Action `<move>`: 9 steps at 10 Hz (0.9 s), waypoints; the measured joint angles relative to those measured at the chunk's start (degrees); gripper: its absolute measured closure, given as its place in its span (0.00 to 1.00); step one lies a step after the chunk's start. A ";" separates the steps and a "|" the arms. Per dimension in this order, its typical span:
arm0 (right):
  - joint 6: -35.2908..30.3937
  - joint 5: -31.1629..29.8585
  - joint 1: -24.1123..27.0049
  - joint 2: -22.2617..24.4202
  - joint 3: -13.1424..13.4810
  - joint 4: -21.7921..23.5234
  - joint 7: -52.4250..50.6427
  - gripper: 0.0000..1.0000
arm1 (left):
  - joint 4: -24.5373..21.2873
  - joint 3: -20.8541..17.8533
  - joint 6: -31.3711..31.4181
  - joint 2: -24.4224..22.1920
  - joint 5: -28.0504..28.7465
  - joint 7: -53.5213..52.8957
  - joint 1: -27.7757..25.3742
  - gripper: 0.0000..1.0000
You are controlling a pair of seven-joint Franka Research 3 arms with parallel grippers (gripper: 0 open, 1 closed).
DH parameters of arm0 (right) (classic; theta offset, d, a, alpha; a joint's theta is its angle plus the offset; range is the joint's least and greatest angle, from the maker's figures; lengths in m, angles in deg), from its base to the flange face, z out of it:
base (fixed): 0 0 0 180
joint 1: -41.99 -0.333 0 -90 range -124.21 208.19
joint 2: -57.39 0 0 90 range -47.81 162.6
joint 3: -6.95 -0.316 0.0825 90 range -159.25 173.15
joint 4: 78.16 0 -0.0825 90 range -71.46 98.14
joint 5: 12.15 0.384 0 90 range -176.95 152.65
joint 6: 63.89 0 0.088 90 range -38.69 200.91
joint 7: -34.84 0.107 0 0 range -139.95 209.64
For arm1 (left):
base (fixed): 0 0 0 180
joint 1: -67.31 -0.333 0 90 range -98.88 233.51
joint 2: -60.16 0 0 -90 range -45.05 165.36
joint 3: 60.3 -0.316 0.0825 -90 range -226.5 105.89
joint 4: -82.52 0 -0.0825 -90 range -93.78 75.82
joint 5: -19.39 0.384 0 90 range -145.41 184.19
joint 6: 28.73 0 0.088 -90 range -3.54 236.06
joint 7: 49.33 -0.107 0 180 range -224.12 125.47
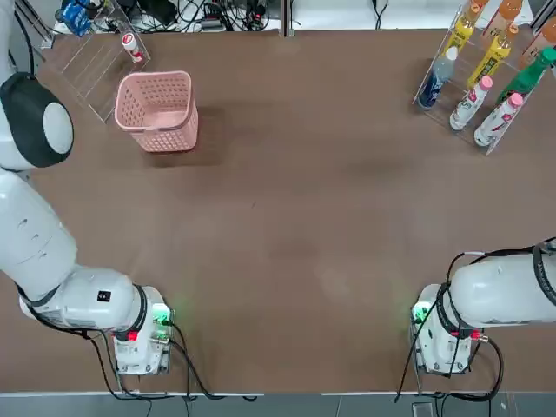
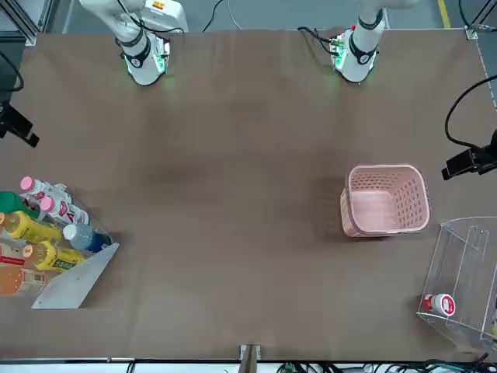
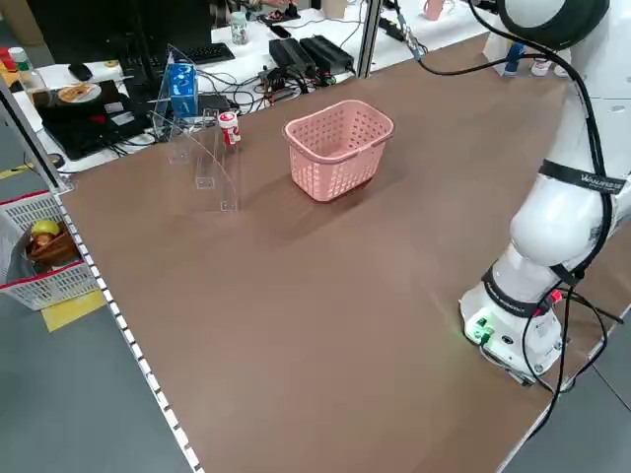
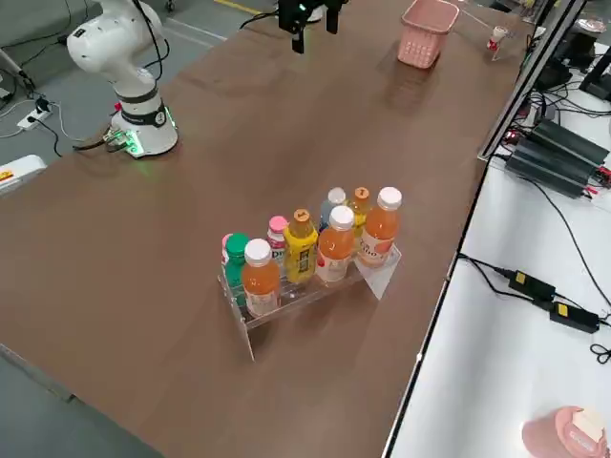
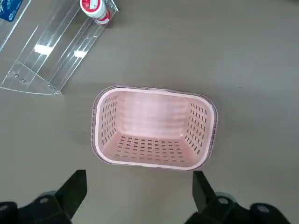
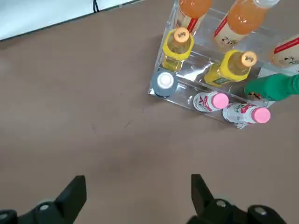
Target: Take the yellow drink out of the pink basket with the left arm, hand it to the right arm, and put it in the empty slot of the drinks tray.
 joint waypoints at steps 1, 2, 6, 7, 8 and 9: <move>-2.67 0.00 -0.05 0.02 -0.12 -0.74 -0.01 0.01 | 0.00 -0.01 0.00 0.00 0.00 0.00 -0.04 0.00; -4.97 -0.04 -0.08 0.09 -0.27 -1.02 -0.05 0.01 | 0.00 -0.01 0.00 0.00 0.00 0.00 -0.16 0.00; -5.04 -5.38 -0.25 0.13 -5.05 -1.24 -2.14 0.01 | 0.00 -0.02 0.00 0.00 0.00 0.00 -0.33 0.00; -3.89 -5.39 -0.24 0.13 -5.30 -1.31 -2.15 0.01 | 0.00 -0.02 0.00 0.00 0.00 0.00 -0.34 0.00; -3.23 -5.39 -0.14 0.13 -5.19 -1.33 -2.16 0.01 | 0.00 -0.02 0.00 0.00 0.00 0.00 -0.34 0.00; -2.83 -5.39 -0.11 0.13 -5.15 -1.33 -2.16 0.01 | 0.00 -0.02 0.00 0.00 0.00 0.00 -0.34 0.00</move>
